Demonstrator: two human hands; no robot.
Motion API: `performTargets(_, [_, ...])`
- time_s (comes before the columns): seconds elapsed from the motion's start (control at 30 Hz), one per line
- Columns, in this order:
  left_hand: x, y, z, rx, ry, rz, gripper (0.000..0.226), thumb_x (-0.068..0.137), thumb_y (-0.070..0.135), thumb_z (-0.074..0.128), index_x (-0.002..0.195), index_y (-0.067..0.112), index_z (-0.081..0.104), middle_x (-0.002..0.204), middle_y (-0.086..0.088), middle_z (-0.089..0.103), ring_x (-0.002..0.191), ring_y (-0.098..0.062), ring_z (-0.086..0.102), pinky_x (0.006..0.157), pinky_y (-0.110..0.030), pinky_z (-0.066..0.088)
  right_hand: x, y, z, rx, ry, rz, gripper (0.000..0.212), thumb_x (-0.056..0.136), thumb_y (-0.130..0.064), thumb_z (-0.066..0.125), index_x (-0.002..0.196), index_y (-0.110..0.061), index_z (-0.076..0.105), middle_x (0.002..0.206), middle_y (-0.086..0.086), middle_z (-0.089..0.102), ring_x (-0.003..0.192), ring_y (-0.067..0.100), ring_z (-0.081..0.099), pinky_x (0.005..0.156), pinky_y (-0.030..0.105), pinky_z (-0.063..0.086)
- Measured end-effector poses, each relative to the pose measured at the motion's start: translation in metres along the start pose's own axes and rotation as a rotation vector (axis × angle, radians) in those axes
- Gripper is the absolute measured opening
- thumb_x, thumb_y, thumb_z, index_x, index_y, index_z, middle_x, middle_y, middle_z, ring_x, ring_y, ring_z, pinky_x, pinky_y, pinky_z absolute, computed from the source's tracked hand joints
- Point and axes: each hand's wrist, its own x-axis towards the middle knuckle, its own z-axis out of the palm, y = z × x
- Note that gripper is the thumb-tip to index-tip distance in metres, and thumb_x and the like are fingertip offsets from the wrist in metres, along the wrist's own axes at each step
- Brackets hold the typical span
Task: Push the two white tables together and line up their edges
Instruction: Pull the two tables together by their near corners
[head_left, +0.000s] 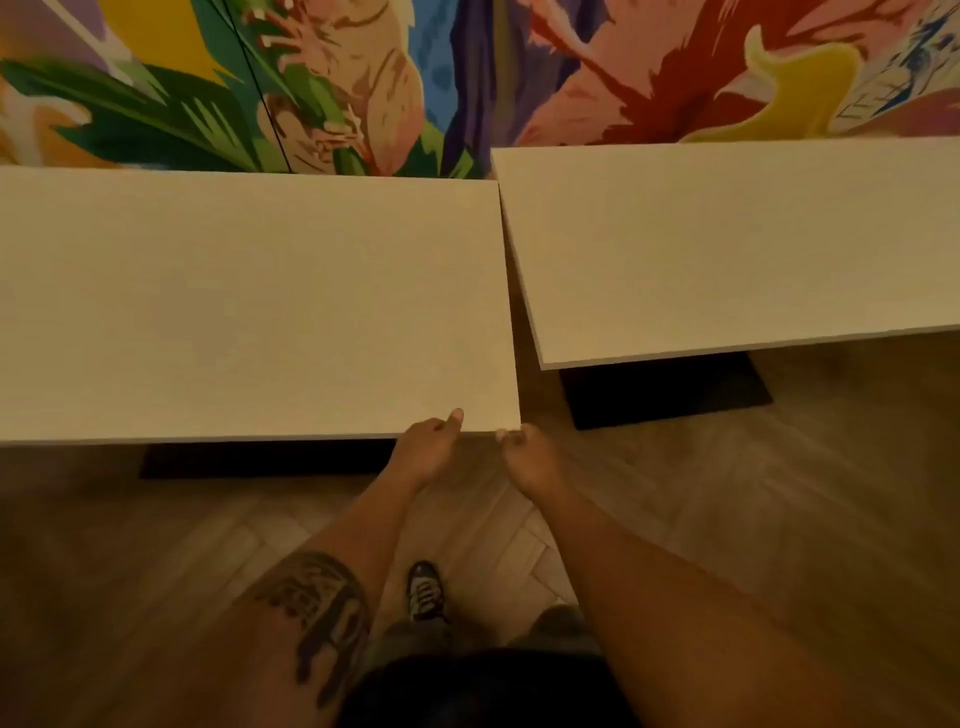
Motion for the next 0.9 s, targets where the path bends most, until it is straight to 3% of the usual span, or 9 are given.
performTargets(0.07, [0.012, -0.004, 0.001, -0.309, -0.048, -0.181, 0.073, 0.098, 0.066, 0.032, 0.123, 0.009, 0.070, 0.132, -0.010, 0.067, 0.116, -0.026, 0.061, 0.098, -0.040, 0.045, 0.011, -0.002, 0.004, 0.158, 0.014, 0.143, 0.057, 0.100, -0.043, 0.051, 0.140, -0.003, 0.050, 0.138, 0.011, 0.058, 0.121, 0.029, 0.057, 0.089, 0.026, 0.038])
performTargets(0.17, [0.022, -0.014, 0.003, -0.770, -0.143, -0.347, 0.079, 0.095, 0.071, 0.035, 0.122, 0.005, 0.069, 0.128, -0.012, 0.069, 0.117, -0.027, 0.062, 0.107, -0.048, 0.043, 0.028, 0.002, 0.007, 0.290, -0.030, 0.247, 0.060, 0.100, -0.049, 0.046, 0.138, -0.003, 0.054, 0.139, 0.019, 0.058, 0.120, 0.033, 0.058, 0.103, 0.044, 0.046])
performTargets(0.27, [0.037, -0.024, 0.002, -0.990, -0.147, -0.429, 0.086, 0.092, 0.075, 0.033, 0.118, 0.001, 0.069, 0.125, -0.016, 0.070, 0.117, -0.030, 0.064, 0.103, -0.048, 0.046, 0.040, 0.005, 0.012, 0.554, -0.084, 0.356, 0.064, 0.100, -0.051, 0.048, 0.147, -0.008, 0.045, 0.133, 0.012, 0.059, 0.118, 0.026, 0.058, 0.108, 0.041, 0.044])
performTargets(0.37, [0.046, -0.032, 0.006, -1.122, -0.122, -0.503, 0.083, 0.091, 0.075, 0.035, 0.109, 0.001, 0.065, 0.123, -0.020, 0.071, 0.113, -0.033, 0.066, 0.093, -0.047, 0.051, 0.047, 0.007, 0.016, 0.815, -0.093, 0.425, 0.052, 0.100, -0.046, 0.052, 0.141, -0.015, 0.049, 0.108, 0.005, 0.061, 0.105, 0.021, 0.058, 0.105, 0.041, 0.045])
performTargets(0.43, [0.052, -0.038, 0.010, -1.191, -0.113, -0.539, 0.082, 0.091, 0.075, 0.038, 0.111, -0.001, 0.062, 0.123, -0.022, 0.070, 0.112, -0.035, 0.066, 0.087, -0.047, 0.052, 0.050, 0.006, 0.018, 0.952, -0.088, 0.447, 0.039, 0.099, -0.043, 0.055, 0.132, -0.022, 0.051, 0.108, 0.007, 0.061, 0.113, 0.026, 0.058, 0.100, 0.041, 0.047])
performTargets(0.53, [0.061, -0.041, 0.013, -1.354, -0.075, -0.556, 0.082, 0.089, 0.071, 0.050, 0.121, -0.004, 0.053, 0.123, -0.026, 0.064, 0.114, -0.039, 0.063, 0.087, -0.049, 0.054, 0.058, 0.005, 0.018, 1.090, -0.059, 0.473, 0.028, 0.098, -0.035, 0.060, 0.119, -0.017, 0.054, 0.110, 0.015, 0.061, 0.116, 0.031, 0.058, 0.106, 0.043, 0.045])
performTargets(0.63, [0.072, -0.037, 0.015, -1.521, 0.000, -0.495, 0.059, 0.090, 0.057, 0.063, 0.116, 0.004, 0.055, 0.116, -0.025, 0.062, 0.111, -0.039, 0.062, 0.094, -0.052, 0.053, 0.067, 0.005, 0.021, 1.114, -0.074, 0.493, 0.019, 0.098, -0.025, 0.062, 0.111, -0.011, 0.062, 0.112, 0.019, 0.064, 0.105, 0.029, 0.062, 0.095, 0.040, 0.051])
performTargets(0.7, [0.077, -0.033, 0.017, -1.564, 0.029, -0.474, 0.042, 0.094, 0.047, 0.063, 0.113, 0.011, 0.059, 0.116, -0.023, 0.062, 0.108, -0.038, 0.061, 0.098, -0.053, 0.050, 0.073, 0.007, 0.023, 1.110, -0.078, 0.503, 0.018, 0.099, -0.019, 0.061, 0.112, -0.007, 0.064, 0.115, 0.019, 0.065, 0.104, 0.029, 0.063, 0.101, 0.042, 0.050])
performTargets(0.9, [0.089, -0.029, 0.024, -1.572, 0.114, -0.519, 0.033, 0.101, 0.026, 0.057, 0.124, 0.002, 0.056, 0.117, -0.022, 0.061, 0.105, -0.039, 0.061, 0.091, -0.056, 0.051, 0.089, 0.015, 0.028, 1.048, -0.005, 0.563, 0.015, 0.100, -0.009, 0.058, 0.098, 0.004, 0.064, 0.101, 0.020, 0.066, 0.091, 0.029, 0.064, 0.101, 0.048, 0.051])
